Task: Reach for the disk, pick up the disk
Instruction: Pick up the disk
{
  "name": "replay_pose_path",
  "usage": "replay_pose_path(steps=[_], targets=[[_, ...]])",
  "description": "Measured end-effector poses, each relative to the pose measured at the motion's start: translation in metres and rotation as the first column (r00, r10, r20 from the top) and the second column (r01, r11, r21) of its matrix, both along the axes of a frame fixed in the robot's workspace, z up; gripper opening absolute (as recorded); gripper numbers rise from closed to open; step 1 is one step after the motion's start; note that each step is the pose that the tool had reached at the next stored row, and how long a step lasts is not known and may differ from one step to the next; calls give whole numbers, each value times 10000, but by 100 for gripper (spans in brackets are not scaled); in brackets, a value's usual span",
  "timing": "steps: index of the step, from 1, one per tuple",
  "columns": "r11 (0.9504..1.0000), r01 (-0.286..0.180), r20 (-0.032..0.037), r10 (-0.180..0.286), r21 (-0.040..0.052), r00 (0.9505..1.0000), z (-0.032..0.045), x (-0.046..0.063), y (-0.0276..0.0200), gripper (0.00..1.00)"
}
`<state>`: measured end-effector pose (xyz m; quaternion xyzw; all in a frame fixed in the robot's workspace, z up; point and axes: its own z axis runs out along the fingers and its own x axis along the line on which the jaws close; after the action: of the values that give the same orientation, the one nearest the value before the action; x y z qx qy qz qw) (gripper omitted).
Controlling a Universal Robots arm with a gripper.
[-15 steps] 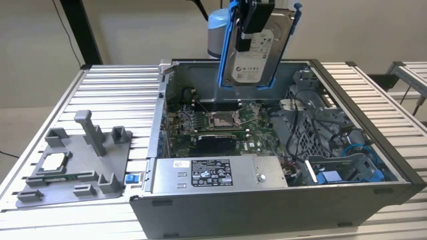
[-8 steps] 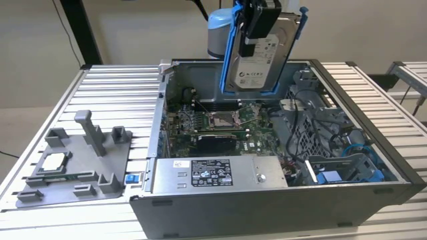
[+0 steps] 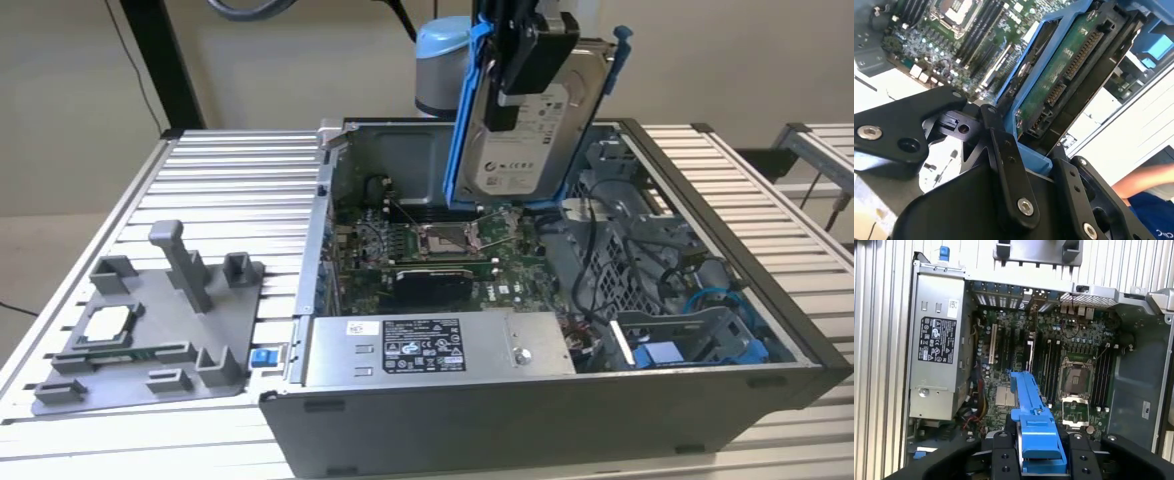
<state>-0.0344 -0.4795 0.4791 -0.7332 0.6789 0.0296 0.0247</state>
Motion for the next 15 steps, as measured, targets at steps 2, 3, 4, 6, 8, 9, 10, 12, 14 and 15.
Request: replay_pose_path(steps=[2,3,4,6,8,9,10,12,14,15], targets=[[10000,0,-3,0,0,10000,0,0,-78,0],[10000,0,-4,0,1,10000,-1,1,-116,0],[10000,0,-5,0,0,10000,-1,1,-151,0],[10000,0,-8,0,0,10000,-1,2,-224,0],[10000,1,-12,-1,-1,10000,-2,3,-299,0],[10000,0,-14,0,-1,10000,-1,4,-336,0],[10000,0,-15,0,0,10000,-2,5,-375,0],[10000,0,-18,0,0,10000,-3,7,-443,0],[10000,0,-19,0,-1,10000,-2,7,-483,0],[10000,0,-18,0,1,10000,-3,6,-490,0]])
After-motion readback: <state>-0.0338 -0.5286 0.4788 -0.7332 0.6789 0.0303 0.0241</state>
